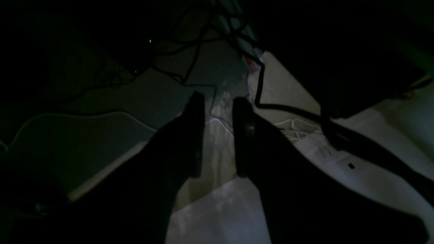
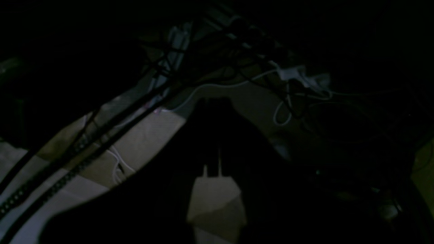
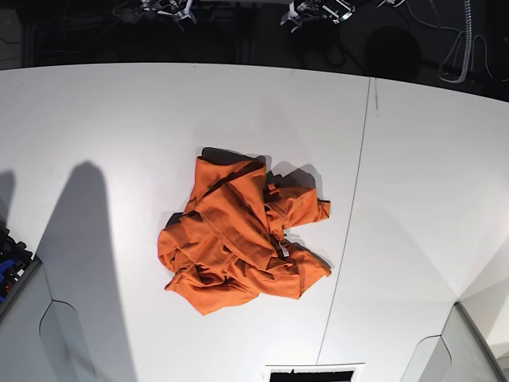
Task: Layout the t-shirt on the table in an organized manner, then fold the t-shirt properly
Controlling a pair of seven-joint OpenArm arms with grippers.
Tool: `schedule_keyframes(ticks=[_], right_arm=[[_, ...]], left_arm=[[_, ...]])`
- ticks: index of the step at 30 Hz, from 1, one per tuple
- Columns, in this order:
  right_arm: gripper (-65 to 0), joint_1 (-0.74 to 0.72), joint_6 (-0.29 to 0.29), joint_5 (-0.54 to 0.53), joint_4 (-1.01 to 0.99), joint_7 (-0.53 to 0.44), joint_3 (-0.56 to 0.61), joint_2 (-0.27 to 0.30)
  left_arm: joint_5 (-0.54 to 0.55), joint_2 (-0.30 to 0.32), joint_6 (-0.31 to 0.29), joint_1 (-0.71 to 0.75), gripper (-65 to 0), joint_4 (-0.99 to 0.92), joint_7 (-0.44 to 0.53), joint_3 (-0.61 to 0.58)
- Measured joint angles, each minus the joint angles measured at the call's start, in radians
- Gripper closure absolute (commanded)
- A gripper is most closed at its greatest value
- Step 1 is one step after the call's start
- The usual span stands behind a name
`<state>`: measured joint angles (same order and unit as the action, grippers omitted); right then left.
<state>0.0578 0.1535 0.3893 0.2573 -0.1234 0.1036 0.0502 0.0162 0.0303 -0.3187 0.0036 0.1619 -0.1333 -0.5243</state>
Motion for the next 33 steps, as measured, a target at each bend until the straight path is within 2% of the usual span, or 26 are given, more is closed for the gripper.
schedule_keyframes(ticks=[2,8,21,23,28,33], right_arm=[[-0.2,0.000,0.000,0.000,0.001,0.000,0.000,0.000],[-0.2,0.000,0.000,0.000,0.001,0.000,0.000,0.000],[-0.2,0.000,0.000,0.000,0.001,0.000,0.000,0.000],[-0.2,0.000,0.000,0.000,0.001,0.000,0.000,0.000],[-0.2,0.000,0.000,0.000,0.001,0.000,0.000,0.000],[-0.2,0.000,0.000,0.000,0.001,0.000,0.000,0.000]], left_arm=[[0.000,0.000,-0.008,-0.002,-14.6,0.000,0.000,0.000],[0.000,0.000,-0.135,-0.001,-14.6,0.000,0.000,0.000],[-0.011,0.000,-0.135,-0.002,-14.6,0.000,0.000,0.000],[-0.040,0.000,-0.128,-0.001,-14.6,0.000,0.000,0.000],[-0.071,0.000,-0.009,-0.002,-14.6,0.000,-0.023,0.000],[-0.072,0.004,0.000,-0.001,-14.6,0.000,-0.024,0.000]])
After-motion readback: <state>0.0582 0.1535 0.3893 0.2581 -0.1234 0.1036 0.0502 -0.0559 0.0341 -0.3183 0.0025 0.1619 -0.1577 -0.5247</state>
